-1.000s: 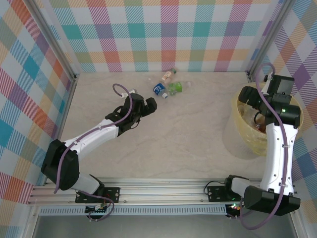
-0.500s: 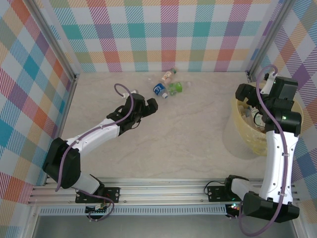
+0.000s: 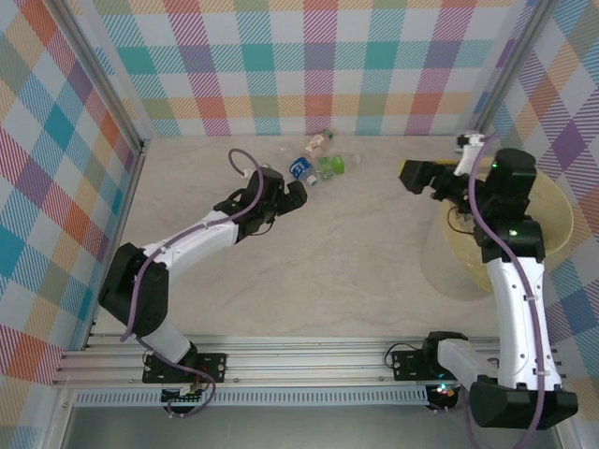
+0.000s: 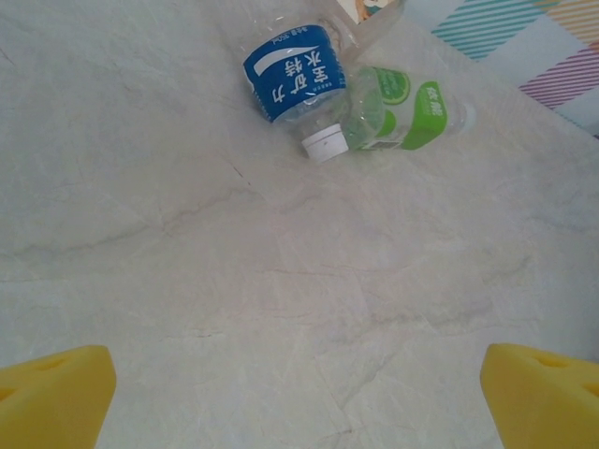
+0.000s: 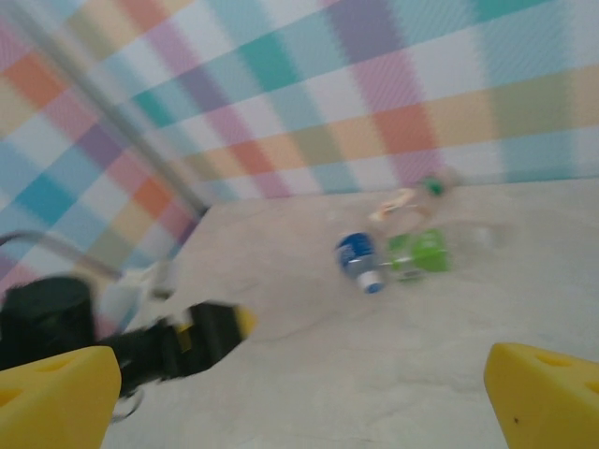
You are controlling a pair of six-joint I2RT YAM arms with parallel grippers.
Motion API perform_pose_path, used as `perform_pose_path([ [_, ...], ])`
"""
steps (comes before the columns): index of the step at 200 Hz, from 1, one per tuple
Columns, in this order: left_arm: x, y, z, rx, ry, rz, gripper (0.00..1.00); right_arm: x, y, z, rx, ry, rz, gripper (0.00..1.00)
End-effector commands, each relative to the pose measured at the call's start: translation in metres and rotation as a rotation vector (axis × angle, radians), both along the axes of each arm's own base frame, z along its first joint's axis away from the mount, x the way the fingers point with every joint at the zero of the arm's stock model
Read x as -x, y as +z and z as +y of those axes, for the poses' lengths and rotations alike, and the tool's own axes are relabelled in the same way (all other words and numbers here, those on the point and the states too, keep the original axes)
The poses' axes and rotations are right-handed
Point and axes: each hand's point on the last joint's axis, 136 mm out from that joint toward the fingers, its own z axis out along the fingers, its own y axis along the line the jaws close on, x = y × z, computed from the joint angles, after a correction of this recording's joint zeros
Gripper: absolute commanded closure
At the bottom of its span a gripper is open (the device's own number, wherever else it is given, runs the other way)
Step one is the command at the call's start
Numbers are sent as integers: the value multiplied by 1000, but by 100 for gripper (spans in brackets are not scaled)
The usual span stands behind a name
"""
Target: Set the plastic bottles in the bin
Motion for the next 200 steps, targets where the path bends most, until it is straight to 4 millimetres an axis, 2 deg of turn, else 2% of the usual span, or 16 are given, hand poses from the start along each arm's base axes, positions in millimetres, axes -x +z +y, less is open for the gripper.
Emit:
perform_pose_path([
  [1,-15,-14,7,-41,33,81,0,-2,2,40,51,120,-92,0],
  [19,-30,-21,8,-56,52,114,0,-20,-19,52,87,58,-56,0],
  [41,-51,-26,5,-33,62,121,0,-44,-47,50,106,-54,9,0],
  [69,-78,-38,-3,-11,65,126,0,-57,-74,54,98,-78,103,0],
  [90,-101,-53,-12,-19,57,149,0,-61,-83,61,90,-63,136,0],
  [107,-122,-58,-20,-34,52,143,0,-63,-88,62,86,-65,158,0],
  [131,-143,-67,-18,-73,113,162,0,-65,-92,62,96,-73,172,0],
  [165,-163,-82,-19,-101,162,178,0,-64,-93,59,115,-87,177,0],
  [186,-167,-90,-14,-117,206,182,0,-63,-95,57,126,-92,179,0],
  [200,-170,-96,-16,-116,204,179,4,-63,-96,56,133,-96,182,0],
])
